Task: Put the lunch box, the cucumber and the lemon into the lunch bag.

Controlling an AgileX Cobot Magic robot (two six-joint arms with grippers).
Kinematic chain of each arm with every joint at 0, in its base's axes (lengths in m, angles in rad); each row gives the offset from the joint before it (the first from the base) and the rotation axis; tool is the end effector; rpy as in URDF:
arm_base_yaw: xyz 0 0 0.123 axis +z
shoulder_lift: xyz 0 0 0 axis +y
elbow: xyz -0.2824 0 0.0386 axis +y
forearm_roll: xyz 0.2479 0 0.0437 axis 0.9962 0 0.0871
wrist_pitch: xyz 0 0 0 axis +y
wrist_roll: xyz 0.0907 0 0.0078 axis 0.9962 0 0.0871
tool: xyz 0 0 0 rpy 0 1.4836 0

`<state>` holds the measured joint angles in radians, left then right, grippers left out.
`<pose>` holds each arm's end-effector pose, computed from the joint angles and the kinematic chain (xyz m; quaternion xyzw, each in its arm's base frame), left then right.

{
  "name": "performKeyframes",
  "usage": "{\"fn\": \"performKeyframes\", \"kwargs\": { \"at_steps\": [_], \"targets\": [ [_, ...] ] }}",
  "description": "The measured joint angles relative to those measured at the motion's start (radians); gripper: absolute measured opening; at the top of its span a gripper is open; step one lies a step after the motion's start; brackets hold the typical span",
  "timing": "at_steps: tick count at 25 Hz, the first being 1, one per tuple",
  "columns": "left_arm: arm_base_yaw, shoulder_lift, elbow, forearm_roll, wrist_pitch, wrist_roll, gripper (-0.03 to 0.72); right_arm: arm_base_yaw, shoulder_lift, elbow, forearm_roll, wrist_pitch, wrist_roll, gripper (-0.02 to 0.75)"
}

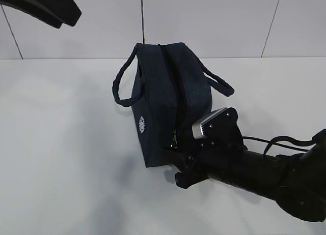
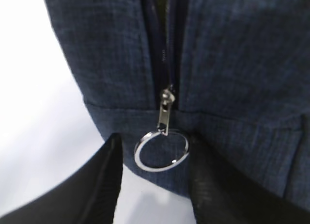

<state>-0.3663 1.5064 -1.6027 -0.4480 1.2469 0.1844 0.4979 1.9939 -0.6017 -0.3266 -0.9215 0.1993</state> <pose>0.2718 -0.1443 0.4034 0.2416 0.9125 -0.2429 0.2236 0.2691 0.1727 0.0933 -0.2739 0.7859 0.2377 0.5009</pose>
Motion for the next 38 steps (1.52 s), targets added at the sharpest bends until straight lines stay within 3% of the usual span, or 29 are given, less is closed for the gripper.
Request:
{"fn": "performKeyframes", "kwargs": {
  "at_steps": [21, 29, 38],
  "targets": [
    [0.0, 0.0, 0.0, 0.002, 0.0, 0.0, 0.242, 0.0, 0.029, -0.046, 0.012, -0.007, 0.008, 0.334],
    [0.0, 0.0, 0.0, 0.002, 0.0, 0.0, 0.241, 0.0, 0.029, -0.046, 0.047, -0.008, 0.008, 0.235],
    [0.0, 0.0, 0.0, 0.011, 0.0, 0.0, 0.241, 0.0, 0.029, -0.046, 0.05, -0.009, 0.008, 0.224]
  ]
}}
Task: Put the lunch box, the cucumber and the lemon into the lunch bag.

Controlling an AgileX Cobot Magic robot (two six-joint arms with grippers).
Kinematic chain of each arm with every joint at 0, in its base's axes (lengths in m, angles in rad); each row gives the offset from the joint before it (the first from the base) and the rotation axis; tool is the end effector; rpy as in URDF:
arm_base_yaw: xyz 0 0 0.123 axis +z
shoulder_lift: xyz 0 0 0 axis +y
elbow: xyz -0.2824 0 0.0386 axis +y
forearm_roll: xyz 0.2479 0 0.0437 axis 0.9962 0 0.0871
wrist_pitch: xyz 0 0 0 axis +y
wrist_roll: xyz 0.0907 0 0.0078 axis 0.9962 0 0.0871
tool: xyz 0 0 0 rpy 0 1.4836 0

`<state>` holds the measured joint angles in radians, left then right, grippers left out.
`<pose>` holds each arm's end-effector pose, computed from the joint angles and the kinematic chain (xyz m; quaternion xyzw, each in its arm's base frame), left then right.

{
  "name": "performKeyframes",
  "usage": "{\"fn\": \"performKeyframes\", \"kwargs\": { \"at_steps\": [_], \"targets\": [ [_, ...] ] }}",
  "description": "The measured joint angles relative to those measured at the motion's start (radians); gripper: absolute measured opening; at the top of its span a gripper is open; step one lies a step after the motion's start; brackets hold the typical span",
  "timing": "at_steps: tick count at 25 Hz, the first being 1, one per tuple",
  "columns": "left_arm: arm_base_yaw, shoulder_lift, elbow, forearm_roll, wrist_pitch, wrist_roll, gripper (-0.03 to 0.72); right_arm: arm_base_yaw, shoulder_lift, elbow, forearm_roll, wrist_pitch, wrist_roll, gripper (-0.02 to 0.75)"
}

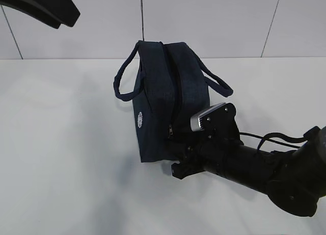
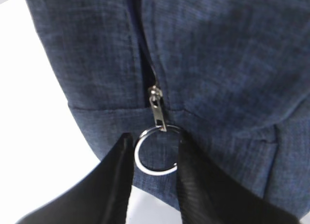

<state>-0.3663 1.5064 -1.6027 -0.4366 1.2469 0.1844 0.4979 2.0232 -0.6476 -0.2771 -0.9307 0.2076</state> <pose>0.2722 -0.1435 0.4030 0.2423 0.9135 -0.2374 0.2244 0.2819 0.1759 0.0926 -0.2472 0.7863 0.2363 0.5146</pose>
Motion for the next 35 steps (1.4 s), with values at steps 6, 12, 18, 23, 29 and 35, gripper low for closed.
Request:
{"fn": "performKeyframes", "kwargs": {
  "at_steps": [6, 12, 18, 23, 29, 35],
  "targets": [
    [0.0, 0.0, 0.0, 0.004, 0.0, 0.0, 0.239, 0.0, 0.0, 0.0, 0.0, 0.0, 0.001, 0.105],
    [0.0, 0.0, 0.0, 0.006, 0.0, 0.0, 0.238, 0.0, 0.0, 0.0, 0.0, 0.0, 0.001, 0.045],
    [0.0, 0.0, 0.0, 0.009, 0.0, 0.0, 0.236, 0.0, -0.013, 0.0, -0.081, 0.046, 0.025, 0.0],
    [0.0, 0.0, 0.0, 0.009, 0.0, 0.0, 0.236, 0.0, -0.064, 0.0, -0.115, 0.073, 0.033, 0.0],
    [0.0, 0.0, 0.0, 0.011, 0.0, 0.0, 0.236, 0.0, -0.07, 0.0, -0.17, 0.115, 0.073, 0.0],
    [0.0, 0.0, 0.0, 0.011, 0.0, 0.0, 0.236, 0.0, -0.07, 0.0, -0.131, 0.216, 0.105, 0.018]
  ]
}}
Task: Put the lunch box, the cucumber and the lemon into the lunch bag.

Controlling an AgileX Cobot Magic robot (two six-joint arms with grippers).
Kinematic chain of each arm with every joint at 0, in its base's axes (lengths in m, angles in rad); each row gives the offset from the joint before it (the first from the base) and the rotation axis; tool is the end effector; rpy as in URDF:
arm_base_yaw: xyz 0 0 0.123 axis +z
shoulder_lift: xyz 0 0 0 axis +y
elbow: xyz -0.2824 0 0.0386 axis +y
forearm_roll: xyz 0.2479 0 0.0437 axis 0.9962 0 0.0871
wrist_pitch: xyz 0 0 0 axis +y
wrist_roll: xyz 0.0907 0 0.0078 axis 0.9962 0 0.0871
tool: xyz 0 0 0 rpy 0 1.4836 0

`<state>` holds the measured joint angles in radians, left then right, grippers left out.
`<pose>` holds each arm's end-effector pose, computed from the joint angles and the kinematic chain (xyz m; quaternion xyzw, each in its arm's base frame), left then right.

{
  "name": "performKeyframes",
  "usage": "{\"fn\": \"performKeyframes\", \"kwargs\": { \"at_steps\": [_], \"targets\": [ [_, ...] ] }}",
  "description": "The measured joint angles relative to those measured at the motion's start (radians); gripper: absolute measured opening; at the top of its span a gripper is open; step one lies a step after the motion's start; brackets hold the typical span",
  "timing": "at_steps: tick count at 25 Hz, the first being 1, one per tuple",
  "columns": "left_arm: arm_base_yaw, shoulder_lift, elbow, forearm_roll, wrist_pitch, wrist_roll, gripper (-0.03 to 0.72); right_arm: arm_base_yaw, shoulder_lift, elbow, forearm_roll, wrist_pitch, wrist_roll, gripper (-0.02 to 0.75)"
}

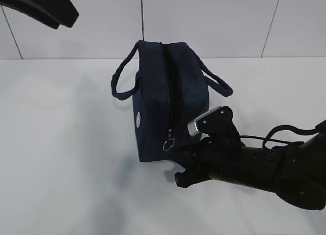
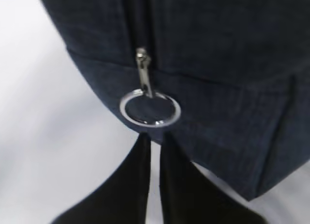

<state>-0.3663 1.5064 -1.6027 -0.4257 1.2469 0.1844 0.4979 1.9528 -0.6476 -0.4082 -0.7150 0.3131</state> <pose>0.2726 -0.1427 0.4026 0.2430 0.9145 -0.2321 0.2252 0.2729 0.1752 0.0972 -0.2763 0.8210 0.2301 0.4435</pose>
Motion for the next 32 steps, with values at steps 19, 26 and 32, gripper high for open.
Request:
{"fn": "performKeyframes", "kwargs": {
  "at_steps": [19, 26, 32],
  "targets": [
    [0.0, 0.0, 0.0, 0.0, 0.0, 0.0, 0.236, 0.0, 0.029, -0.001, 0.031, -0.062, -0.134, 0.457],
    [0.0, 0.0, 0.0, 0.0, 0.0, 0.0, 0.236, 0.0, 0.093, -0.001, 0.031, -0.19, -0.158, 0.458],
    [0.0, 0.0, 0.0, 0.0, 0.0, 0.0, 0.236, 0.0, 0.132, -0.001, 0.057, -0.337, -0.163, 0.458]
  ]
}}
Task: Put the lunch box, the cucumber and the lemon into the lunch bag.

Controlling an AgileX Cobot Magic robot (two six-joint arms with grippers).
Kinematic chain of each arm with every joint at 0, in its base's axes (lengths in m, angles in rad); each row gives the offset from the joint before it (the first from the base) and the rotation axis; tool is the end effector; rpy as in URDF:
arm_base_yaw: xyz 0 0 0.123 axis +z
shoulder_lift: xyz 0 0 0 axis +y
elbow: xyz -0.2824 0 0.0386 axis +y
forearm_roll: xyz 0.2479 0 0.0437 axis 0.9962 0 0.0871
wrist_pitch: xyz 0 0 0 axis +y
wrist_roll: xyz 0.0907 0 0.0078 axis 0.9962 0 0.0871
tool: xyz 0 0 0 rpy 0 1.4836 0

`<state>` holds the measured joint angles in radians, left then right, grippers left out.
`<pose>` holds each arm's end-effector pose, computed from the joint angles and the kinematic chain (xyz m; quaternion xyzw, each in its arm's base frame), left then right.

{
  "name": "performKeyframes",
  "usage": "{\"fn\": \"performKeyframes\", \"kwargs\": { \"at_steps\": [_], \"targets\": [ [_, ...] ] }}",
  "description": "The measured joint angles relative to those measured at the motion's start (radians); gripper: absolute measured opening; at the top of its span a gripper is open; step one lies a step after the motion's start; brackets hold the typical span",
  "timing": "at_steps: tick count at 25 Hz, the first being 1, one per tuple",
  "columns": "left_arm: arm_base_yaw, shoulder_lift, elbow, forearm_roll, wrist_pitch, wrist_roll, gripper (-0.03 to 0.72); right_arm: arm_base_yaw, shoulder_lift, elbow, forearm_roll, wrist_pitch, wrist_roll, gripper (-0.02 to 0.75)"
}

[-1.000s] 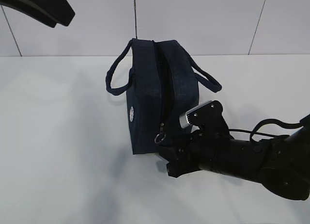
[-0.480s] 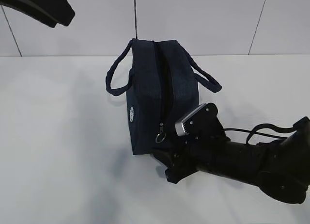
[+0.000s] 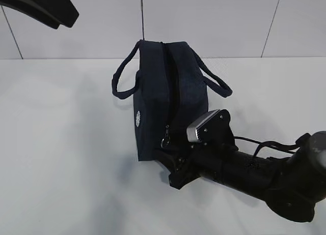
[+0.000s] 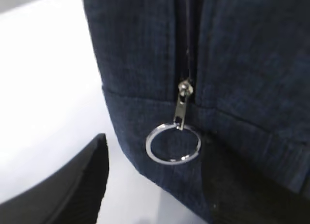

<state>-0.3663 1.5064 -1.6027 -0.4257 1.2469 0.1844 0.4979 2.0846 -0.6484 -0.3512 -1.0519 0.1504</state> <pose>0.2726 -0.1427 0.4026 0.2430 0.9145 -0.2321 0.2252 0.2781 0.1821 0.0823 -0.2943 0.7521 0.2533 0.5326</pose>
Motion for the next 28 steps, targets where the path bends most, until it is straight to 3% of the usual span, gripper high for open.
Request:
{"fn": "performKeyframes", "kwargs": {
  "at_steps": [10, 28],
  "targets": [
    [0.0, 0.0, 0.0, 0.0, 0.0, 0.0, 0.236, 0.0, 0.025, -0.048, -0.006, -0.047, -0.002, 0.459],
    [0.0, 0.0, 0.0, 0.0, 0.0, 0.0, 0.236, 0.0, 0.025, -0.117, -0.061, 0.079, 0.043, 0.457]
  ]
}}
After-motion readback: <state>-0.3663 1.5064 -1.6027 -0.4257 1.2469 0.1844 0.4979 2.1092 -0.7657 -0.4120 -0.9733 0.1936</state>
